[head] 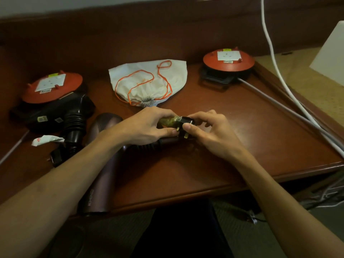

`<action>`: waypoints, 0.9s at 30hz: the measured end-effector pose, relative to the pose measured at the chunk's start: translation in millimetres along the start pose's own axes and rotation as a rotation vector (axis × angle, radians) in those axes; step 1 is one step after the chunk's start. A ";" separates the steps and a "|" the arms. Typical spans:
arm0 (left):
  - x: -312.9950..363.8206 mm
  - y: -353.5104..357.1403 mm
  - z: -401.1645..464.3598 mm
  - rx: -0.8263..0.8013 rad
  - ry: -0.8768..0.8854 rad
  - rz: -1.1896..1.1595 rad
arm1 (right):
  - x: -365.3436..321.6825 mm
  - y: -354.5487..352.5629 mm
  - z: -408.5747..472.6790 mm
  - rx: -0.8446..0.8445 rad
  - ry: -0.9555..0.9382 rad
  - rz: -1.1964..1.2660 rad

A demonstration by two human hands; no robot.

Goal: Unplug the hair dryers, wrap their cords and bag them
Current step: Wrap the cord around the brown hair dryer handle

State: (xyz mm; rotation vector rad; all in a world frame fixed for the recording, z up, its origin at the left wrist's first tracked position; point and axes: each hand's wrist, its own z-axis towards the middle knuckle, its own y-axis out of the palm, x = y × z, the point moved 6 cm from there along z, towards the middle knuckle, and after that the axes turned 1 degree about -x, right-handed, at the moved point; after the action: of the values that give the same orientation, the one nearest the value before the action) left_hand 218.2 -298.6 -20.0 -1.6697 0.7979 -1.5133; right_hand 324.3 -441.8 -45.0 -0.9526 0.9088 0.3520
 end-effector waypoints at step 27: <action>10.7 2.2 20.4 -0.030 -0.026 -0.115 | 29.2 -0.1 11.5 0.027 0.237 0.566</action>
State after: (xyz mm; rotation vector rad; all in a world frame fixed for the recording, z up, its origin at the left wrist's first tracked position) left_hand 239.7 -306.5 -16.8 -1.7808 0.7241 -1.5608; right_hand 347.5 -435.9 -65.1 -0.7067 1.3982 0.7139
